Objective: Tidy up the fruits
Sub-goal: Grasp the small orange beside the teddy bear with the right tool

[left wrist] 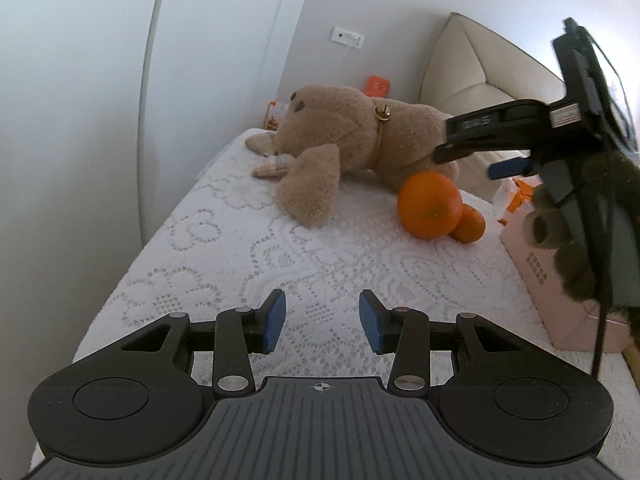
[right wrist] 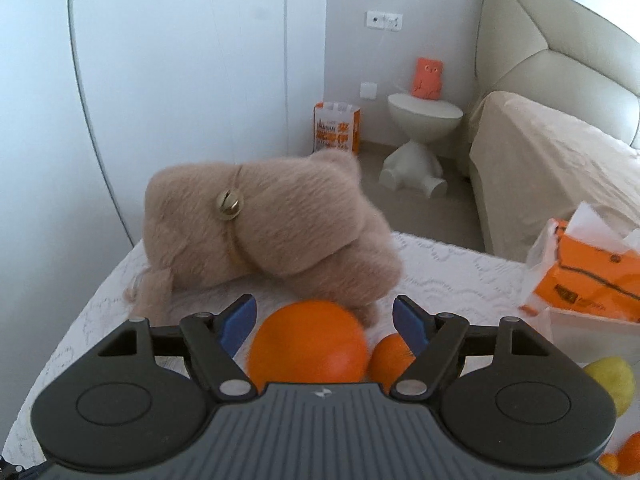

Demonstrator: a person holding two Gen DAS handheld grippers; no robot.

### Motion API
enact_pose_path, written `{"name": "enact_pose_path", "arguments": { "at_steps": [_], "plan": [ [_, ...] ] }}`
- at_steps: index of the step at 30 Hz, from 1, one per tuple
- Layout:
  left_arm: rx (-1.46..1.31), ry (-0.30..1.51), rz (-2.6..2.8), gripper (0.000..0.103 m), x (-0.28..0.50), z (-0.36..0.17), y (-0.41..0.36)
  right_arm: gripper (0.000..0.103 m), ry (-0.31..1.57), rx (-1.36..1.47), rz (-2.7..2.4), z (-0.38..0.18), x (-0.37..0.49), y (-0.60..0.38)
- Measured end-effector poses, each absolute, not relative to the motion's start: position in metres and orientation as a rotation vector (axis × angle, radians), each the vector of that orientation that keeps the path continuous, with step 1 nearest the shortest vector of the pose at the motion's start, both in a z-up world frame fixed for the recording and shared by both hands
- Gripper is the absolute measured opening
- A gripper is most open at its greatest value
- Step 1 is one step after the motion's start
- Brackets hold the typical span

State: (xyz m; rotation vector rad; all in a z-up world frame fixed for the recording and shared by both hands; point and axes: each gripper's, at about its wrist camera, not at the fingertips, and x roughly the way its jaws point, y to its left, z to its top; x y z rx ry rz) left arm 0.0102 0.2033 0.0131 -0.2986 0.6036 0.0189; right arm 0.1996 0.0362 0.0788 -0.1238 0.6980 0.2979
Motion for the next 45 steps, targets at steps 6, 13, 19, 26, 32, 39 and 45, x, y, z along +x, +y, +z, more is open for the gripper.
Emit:
{"name": "enact_pose_path", "arguments": {
  "at_steps": [6,13,19,26,32,39,45],
  "plan": [
    [-0.286,0.612,-0.007,0.045,0.012,0.013,0.195,0.076,0.759,-0.142,0.203,0.069,0.223,0.016],
    [-0.287,0.617,0.000,0.045,0.014,0.011,0.195,0.065,0.839,0.028,0.239,0.059,0.241,-0.012],
    [-0.292,0.626,-0.007,0.045,0.016,0.008,0.192,0.054,0.874,-0.154,0.251,0.056,0.237,-0.001],
    [-0.274,0.634,-0.021,0.045,0.016,0.008,0.186,0.056,0.912,-0.118,0.285,0.047,0.246,0.001],
    [-0.278,0.636,-0.022,0.045,0.016,0.007,0.184,0.056,0.893,-0.151,0.308,0.047,0.242,0.002],
    [-0.283,0.634,-0.017,0.045,0.015,0.006,0.185,0.055,0.949,-0.281,0.405,0.059,0.227,0.001],
    [-0.268,0.636,-0.025,0.045,0.015,0.006,0.181,0.055,0.892,-0.493,0.391,0.046,0.217,0.018]
  ]
}}
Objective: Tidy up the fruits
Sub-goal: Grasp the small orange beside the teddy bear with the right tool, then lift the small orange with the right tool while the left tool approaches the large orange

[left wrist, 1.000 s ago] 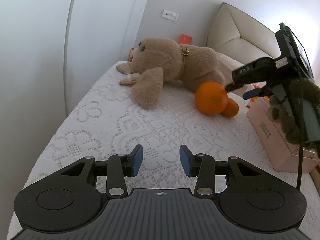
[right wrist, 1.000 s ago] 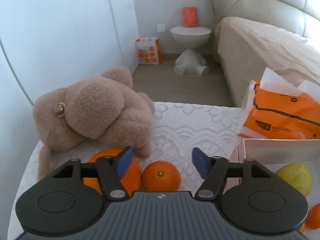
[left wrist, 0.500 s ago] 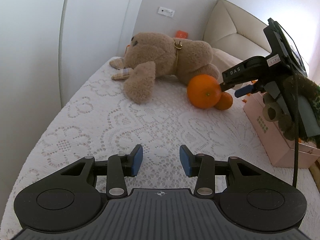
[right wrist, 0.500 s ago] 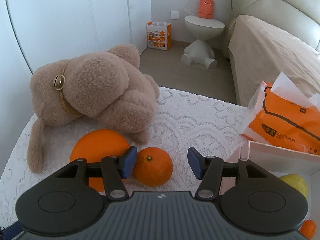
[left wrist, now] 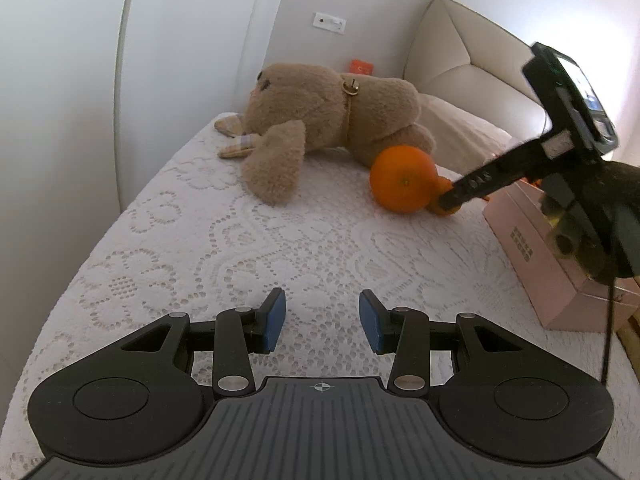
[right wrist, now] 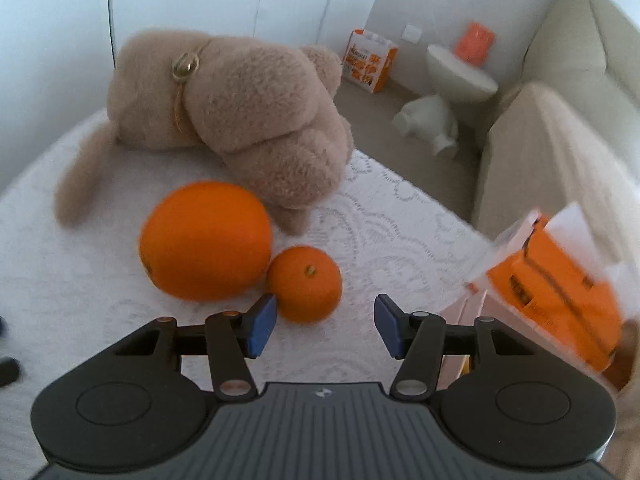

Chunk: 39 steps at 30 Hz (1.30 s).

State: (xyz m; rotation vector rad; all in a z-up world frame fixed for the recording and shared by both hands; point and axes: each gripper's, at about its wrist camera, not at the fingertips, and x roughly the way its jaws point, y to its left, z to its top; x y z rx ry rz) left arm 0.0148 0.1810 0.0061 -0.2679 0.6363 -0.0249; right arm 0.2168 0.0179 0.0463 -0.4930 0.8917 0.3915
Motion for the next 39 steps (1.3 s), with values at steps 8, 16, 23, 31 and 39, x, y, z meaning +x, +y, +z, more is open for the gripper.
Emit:
{"name": "enact_pose_path", "arguments": {
  "at_steps": [8,16,23,31,39],
  "plan": [
    [-0.254,0.622,-0.017,0.045,0.013,0.004,0.184,0.047,0.929,-0.468,0.397,0.034,0.229,0.031],
    [-0.259,0.635,-0.048,0.045,0.020,0.006,0.176,0.046,0.801,-0.271,0.371,0.076,0.156,-0.007],
    [-0.202,0.675,-0.054,0.045,0.022,0.014,0.158,0.046,0.768,-0.020,0.444,0.066,0.040,-0.061],
    [-0.075,0.702,-0.150,0.045,0.045,0.032,0.107,0.047,0.760,-0.051,0.398,0.021,0.007,-0.084],
    [-0.023,0.566,-0.103,0.045,0.094,0.071,0.092,0.061,0.692,-0.028,0.476,0.007,0.003,-0.093]
  ]
}}
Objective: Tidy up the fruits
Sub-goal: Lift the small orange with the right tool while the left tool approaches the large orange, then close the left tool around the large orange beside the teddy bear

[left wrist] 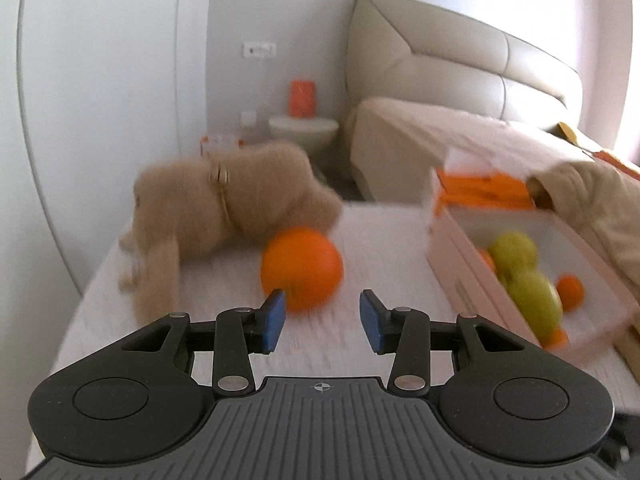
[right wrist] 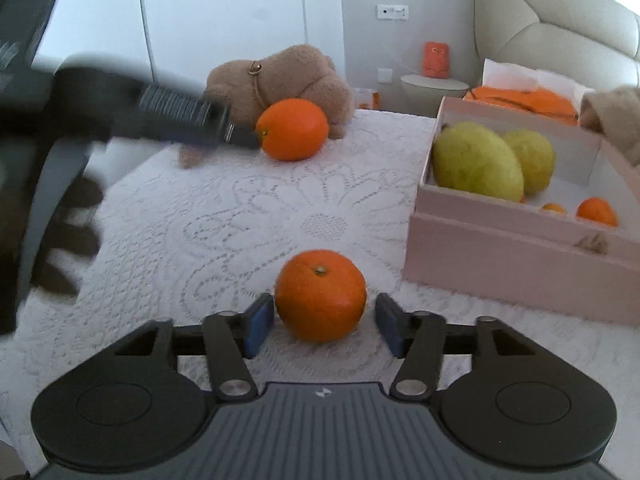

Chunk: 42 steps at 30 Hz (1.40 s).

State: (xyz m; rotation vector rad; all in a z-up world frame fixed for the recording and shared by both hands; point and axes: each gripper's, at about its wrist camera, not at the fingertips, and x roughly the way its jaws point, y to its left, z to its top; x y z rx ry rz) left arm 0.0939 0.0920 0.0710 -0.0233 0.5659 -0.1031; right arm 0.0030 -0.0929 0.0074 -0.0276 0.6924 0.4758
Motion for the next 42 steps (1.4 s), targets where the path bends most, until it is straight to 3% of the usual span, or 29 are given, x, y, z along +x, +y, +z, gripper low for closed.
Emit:
{"name": "enact_pose_path", "arguments": {
  "at_steps": [2,10,13,15,18,29,35,42],
  "plan": [
    [0.003,0.566,-0.106,0.047,0.110,0.076,0.086,0.072,0.701,0.002,0.474,0.007,0.005,-0.098],
    [0.287,0.635,-0.014,0.047,0.150,0.059,0.037,0.075,0.704,0.047,0.497,0.005,0.009,-0.100],
    [0.390,0.635,-0.004,0.060,0.150,0.047,0.020,0.076,0.705,0.052,0.502,0.005,0.009,-0.103],
    [0.412,0.640,-0.025,0.079,0.147,0.042,0.014,0.076,0.705,0.054,0.504,0.005,0.010,-0.104],
    [0.391,0.669,-0.083,0.093,0.147,0.039,0.013,0.077,0.706,0.055,0.507,0.004,0.011,-0.104],
    [0.318,0.652,0.040,0.084,0.172,0.040,0.052,0.079,0.705,0.049,0.507,0.005,0.010,-0.103],
    [0.088,0.746,-0.029,0.080,0.192,0.031,0.082,0.079,0.705,0.049,0.507,0.005,0.010,-0.102],
    [-0.021,0.711,-0.054,0.078,0.196,0.024,0.094,0.079,0.705,0.048,0.507,0.005,0.010,-0.102]
  ]
}}
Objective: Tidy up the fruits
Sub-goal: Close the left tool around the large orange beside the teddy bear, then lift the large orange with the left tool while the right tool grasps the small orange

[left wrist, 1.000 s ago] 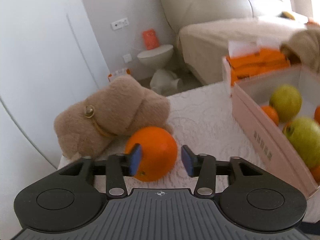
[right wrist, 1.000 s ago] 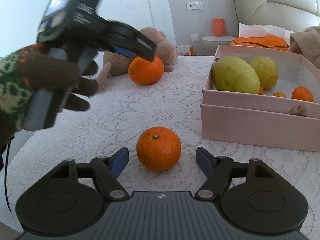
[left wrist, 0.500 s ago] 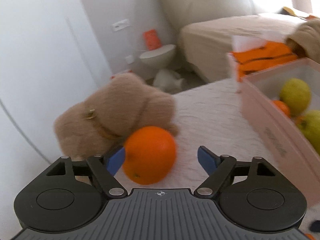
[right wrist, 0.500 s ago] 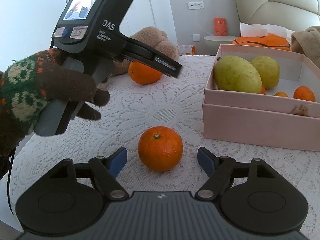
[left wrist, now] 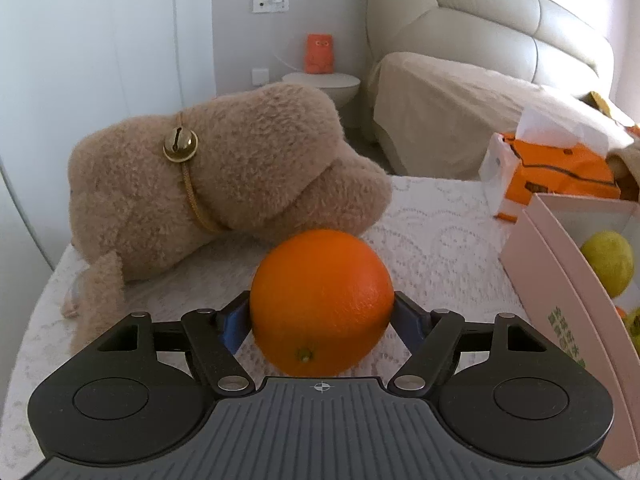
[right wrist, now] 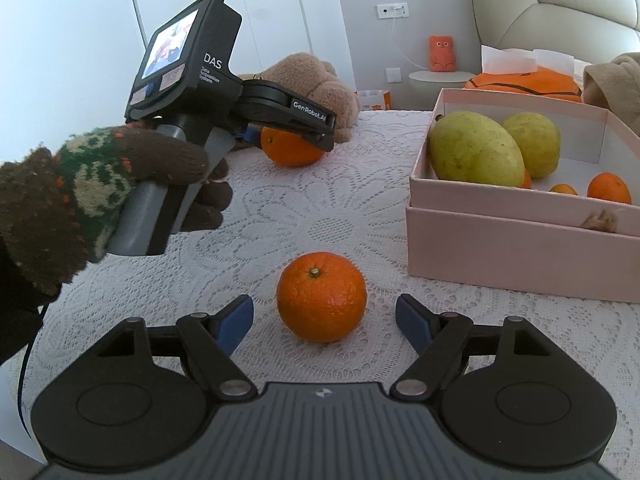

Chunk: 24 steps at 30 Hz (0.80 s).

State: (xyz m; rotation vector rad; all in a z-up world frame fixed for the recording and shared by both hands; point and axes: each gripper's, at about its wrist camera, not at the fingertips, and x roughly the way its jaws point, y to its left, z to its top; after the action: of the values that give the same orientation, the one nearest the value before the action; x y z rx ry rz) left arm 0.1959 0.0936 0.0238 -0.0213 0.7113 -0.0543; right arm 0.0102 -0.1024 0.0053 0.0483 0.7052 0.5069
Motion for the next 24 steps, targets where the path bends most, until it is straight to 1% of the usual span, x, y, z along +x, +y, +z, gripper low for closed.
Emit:
{"name": "enact_pose_path", "arguments": {
  "at_steps": [8,12,15,20,24],
  "plan": [
    [-0.048,0.753,-0.072,0.077,0.198,0.021,0.098,0.079,0.705,0.048,0.508,0.005,0.010,-0.102],
    [-0.059,0.779,-0.091,0.076,0.181,0.027,0.107,0.079,0.705,0.049,0.508,0.005,0.011,-0.102],
    [-0.030,0.778,-0.086,0.076,0.156,0.031,0.108,0.079,0.705,0.052,0.509,0.005,0.010,-0.102],
    [0.014,0.757,-0.131,0.076,0.092,0.042,0.105,0.079,0.705,0.052,0.509,0.005,0.010,-0.101],
    [0.012,0.795,-0.117,0.076,0.042,0.046,0.104,0.079,0.706,0.052,0.510,0.005,0.010,-0.101]
  ]
}}
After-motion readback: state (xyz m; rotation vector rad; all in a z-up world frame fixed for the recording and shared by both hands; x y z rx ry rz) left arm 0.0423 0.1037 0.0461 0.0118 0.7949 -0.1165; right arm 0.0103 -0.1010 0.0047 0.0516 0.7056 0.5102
